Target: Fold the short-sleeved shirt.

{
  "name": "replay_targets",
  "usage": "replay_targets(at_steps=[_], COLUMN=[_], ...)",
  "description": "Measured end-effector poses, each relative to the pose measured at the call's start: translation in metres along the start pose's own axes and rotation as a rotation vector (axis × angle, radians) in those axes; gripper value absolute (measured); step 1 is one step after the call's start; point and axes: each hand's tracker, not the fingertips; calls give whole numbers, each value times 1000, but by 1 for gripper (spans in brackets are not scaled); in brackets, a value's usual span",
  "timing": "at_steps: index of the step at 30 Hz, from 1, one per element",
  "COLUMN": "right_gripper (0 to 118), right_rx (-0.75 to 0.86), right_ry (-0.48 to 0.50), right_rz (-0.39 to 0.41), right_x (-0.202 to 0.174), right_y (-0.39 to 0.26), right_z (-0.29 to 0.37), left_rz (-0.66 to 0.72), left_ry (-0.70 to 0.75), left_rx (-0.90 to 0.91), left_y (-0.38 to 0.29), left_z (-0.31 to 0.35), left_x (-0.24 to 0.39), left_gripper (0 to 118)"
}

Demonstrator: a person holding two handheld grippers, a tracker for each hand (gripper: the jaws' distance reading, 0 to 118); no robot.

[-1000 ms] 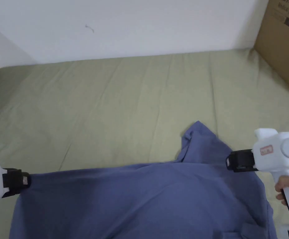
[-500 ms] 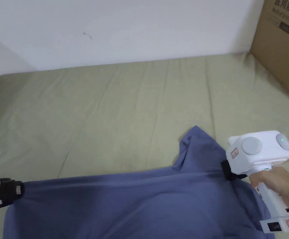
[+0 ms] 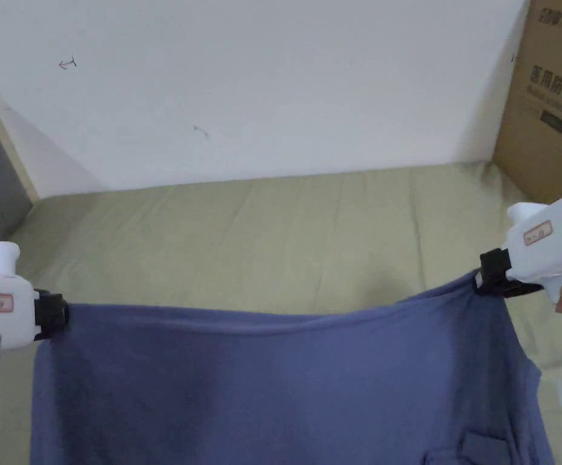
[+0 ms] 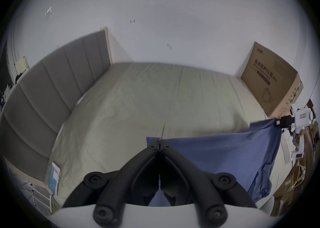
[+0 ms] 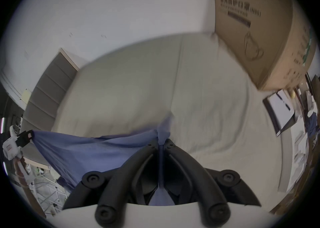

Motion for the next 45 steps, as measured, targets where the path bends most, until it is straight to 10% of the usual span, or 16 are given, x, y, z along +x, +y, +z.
replay_targets(at_steps=[28,36,45], right_gripper=[4,5,5], right_rx=[489,510,245], right_ry=[-62,-101,-137], right_rz=[-48,7,-25], right_x=[-51,-54,-22], right_y=[247,246,172], right_z=[245,227,65], left_rz=[-28,-55,13], left_ry=[56,81,74], left_rx=[457,442,179], left_y=[320,301,183], left_z=[90,49,-88], left_x=[65,66,47], left_gripper=[0,0,0])
